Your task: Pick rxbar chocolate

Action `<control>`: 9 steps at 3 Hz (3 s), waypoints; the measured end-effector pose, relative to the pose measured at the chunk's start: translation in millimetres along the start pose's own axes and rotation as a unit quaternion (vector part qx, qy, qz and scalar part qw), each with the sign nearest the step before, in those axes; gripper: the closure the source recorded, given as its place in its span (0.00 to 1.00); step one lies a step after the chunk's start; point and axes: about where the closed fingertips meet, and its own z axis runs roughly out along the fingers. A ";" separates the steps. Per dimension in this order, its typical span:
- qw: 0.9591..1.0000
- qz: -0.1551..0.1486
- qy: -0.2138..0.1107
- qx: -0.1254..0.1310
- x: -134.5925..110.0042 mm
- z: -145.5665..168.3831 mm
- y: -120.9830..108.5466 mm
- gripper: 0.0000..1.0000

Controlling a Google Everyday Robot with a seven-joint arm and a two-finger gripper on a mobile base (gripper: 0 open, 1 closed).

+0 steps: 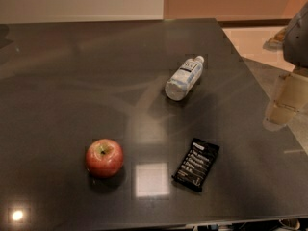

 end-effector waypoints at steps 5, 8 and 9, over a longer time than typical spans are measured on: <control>0.967 -0.225 -0.053 -0.107 -54.1 70.2 49.3 0.00; 0.895 -0.400 -0.073 -0.184 -63.9 129.6 93.2 0.00; 0.879 -0.422 -0.073 -0.209 -63.1 133.8 102.0 0.00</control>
Offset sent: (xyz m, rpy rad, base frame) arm 0.0037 0.0299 -0.0083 -0.0066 0.0227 0.1787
